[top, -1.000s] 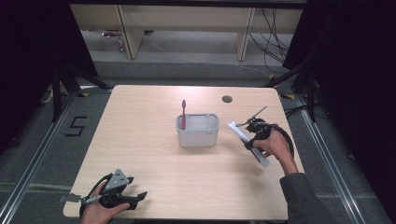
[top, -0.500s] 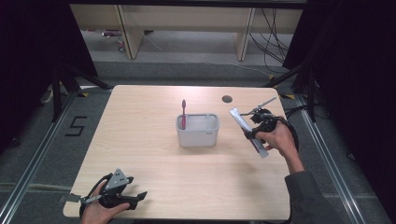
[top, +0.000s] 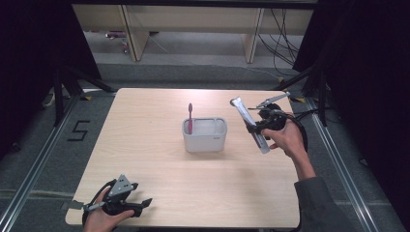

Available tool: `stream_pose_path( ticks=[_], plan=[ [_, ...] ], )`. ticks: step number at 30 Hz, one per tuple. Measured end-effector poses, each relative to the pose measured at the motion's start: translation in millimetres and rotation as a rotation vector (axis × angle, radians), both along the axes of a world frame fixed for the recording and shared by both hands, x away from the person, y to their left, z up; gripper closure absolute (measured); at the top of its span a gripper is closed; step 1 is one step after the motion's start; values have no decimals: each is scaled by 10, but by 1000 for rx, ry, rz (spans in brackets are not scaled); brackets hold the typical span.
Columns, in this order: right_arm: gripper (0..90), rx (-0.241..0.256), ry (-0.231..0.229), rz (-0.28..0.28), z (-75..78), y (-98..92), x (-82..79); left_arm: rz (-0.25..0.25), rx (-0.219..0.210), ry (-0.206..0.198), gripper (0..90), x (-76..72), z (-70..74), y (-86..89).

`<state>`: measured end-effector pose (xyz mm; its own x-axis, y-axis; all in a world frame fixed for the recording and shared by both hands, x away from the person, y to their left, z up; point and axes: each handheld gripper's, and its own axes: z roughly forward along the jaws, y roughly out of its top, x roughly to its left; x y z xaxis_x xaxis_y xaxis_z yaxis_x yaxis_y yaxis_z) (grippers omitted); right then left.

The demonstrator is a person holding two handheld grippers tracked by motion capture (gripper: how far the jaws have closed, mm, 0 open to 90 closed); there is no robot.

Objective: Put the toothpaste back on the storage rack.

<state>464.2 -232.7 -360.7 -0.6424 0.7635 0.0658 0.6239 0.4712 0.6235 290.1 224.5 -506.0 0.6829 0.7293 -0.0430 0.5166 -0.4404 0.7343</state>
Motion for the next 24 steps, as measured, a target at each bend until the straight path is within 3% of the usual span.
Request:
stream_pose_path(
  ticks=[8, 13, 14, 18, 19, 22, 24],
  plan=[
    [753, 69, -72, 47, 66, 124, 15, 8, -13, 3, 234, -5, 0, -3],
    [753, 120, -72, 58, 97, 222, 18, 9, -16, 2, 234, -5, -1, -6],
    [753, 126, -52, 34, 113, 250, -2, 8, -15, 2, 233, -5, 0, -4],
    [753, 133, -74, 49, 125, 334, 28, -1, 2, 3, 234, -2, 6, 10],
    [753, 142, -52, 29, 140, 372, 11, -1, 1, 4, 234, -3, 7, 10],
    [754, 165, -111, 55, 137, 425, 42, 6, -14, 1, 234, -5, 2, -1],
    [753, 173, -102, 69, 151, 464, 47, 6, -15, 1, 234, -7, 1, -2]
  ],
)
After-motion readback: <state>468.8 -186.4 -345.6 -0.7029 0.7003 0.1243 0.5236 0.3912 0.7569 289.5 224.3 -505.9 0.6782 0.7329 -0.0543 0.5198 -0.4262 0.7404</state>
